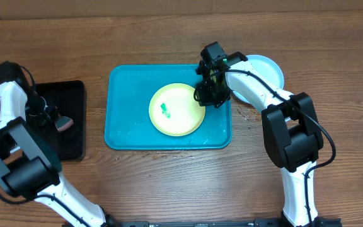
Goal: Clean dirty plates on tray and stack at the side
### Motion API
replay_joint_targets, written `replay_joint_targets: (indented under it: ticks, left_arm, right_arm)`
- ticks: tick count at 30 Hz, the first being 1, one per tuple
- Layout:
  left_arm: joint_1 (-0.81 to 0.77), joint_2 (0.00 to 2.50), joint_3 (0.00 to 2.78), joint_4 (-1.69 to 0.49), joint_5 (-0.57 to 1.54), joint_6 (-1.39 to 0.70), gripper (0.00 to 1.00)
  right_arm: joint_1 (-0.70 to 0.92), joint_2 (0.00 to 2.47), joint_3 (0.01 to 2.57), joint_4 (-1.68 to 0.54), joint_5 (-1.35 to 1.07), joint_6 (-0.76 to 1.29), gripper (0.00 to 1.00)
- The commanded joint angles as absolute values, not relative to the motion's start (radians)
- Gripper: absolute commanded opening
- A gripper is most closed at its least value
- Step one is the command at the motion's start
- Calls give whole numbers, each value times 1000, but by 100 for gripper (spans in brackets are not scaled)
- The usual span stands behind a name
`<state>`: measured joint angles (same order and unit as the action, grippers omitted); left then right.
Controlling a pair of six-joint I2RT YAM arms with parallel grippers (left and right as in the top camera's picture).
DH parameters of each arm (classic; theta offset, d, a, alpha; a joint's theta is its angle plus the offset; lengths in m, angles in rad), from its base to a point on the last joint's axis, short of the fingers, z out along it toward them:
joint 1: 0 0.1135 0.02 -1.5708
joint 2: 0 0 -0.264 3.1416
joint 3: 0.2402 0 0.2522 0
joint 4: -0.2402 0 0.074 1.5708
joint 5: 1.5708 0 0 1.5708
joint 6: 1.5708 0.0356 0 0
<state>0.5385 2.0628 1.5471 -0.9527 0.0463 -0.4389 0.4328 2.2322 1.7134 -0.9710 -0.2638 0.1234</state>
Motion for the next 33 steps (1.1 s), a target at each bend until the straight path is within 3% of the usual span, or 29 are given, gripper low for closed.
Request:
replay_joint_targets:
  ticks: [1, 3, 7, 15, 16, 17, 18, 19, 21, 27, 33]
  left_arm:
    - [539, 2103, 1539, -937, 15, -434, 4]
    - [540, 2106, 1539, -933, 15, -434, 7]
    - [545, 2099, 1559, -942, 19, -433, 22]
    - [551, 2098, 1719, -1135, 19, -426, 24]
    - [551, 2098, 1731, -1148, 19, -426, 29]
    - [550, 2098, 1736, -1155, 19, -426, 55]
    - [550, 2098, 1735, -1159, 19, -426, 93]
    - [550, 2099, 1734, -1164, 17, -424, 96]
    - [550, 2101, 1722, -1164, 18, -411, 86]
    - [550, 2101, 1649, -1111, 18, -412, 83]
    - [550, 2101, 1540, -1006, 36, -420, 63]
  right_arm:
    - [438, 2235, 1707, -971, -275, 131, 4]
    - [438, 2235, 1707, -973, -275, 131, 4]
    - [438, 2235, 1707, -972, -275, 131, 4]
    - [438, 2235, 1707, -970, -275, 131, 4]
    - [438, 2235, 1707, -970, -275, 131, 4]
    - [438, 2235, 1707, -968, -274, 131, 4]
    - [438, 2235, 1707, -966, -274, 131, 5]
    - [438, 2235, 1707, -962, -274, 131, 4]
    - [438, 2235, 1707, -957, -275, 131, 4]
    - [438, 2235, 1707, -954, -275, 131, 4]
    - [438, 2235, 1707, -955, -275, 131, 4]
